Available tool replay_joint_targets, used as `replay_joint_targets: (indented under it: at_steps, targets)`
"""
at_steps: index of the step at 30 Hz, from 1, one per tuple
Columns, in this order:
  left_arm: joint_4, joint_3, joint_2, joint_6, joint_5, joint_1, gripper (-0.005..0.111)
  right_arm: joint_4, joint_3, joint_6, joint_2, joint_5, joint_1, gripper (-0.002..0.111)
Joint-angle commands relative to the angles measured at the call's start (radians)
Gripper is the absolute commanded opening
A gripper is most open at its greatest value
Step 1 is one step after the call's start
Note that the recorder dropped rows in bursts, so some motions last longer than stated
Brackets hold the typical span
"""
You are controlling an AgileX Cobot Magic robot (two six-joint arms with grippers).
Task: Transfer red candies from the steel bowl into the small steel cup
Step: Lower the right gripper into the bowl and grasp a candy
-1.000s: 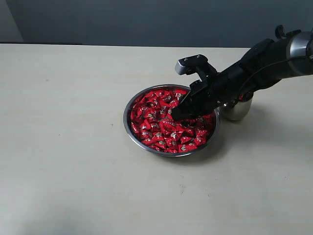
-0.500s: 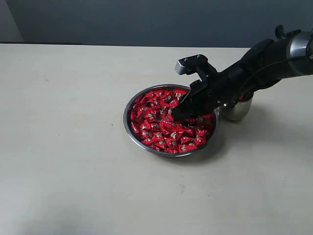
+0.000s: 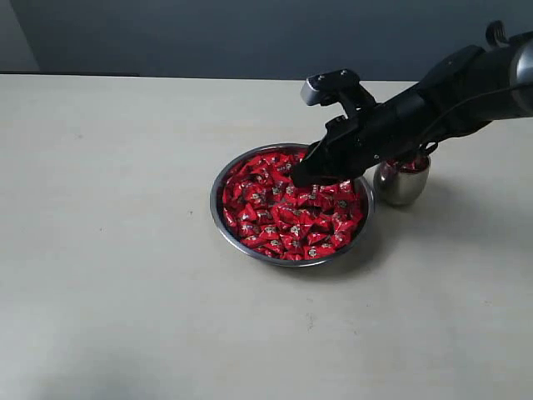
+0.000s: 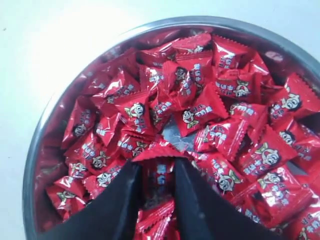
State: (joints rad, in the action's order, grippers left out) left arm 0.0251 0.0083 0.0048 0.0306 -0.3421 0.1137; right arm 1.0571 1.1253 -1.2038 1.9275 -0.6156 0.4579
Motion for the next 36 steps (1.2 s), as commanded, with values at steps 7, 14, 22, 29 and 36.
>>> replay_joint_targets:
  at_steps: [7, 14, 22, 29, 36]
  targets:
    - [0.002, -0.008, -0.005, -0.001, 0.005, -0.005, 0.0, 0.002, -0.002, 0.001, -0.005, -0.008, 0.001, 0.018]
    - [0.002, -0.008, -0.005, -0.001, 0.005, -0.005, 0.0, 0.001, -0.002, 0.001, 0.002, 0.05, 0.025, 0.041]
    - [0.002, -0.008, -0.005, -0.001, 0.005, -0.005, 0.0, -0.027, 0.08, 0.171, 0.099, 0.13, 0.073, 0.043]
    - [0.002, -0.008, -0.005, -0.001, 0.005, -0.005, 0.0, -0.2, 0.168, 0.395, 0.184, 0.155, 0.073, 0.043]
    - [0.002, -0.008, -0.005, -0.001, 0.005, -0.005, 0.0, -0.151, 0.176, 0.393, 0.199, 0.159, 0.073, 0.007]
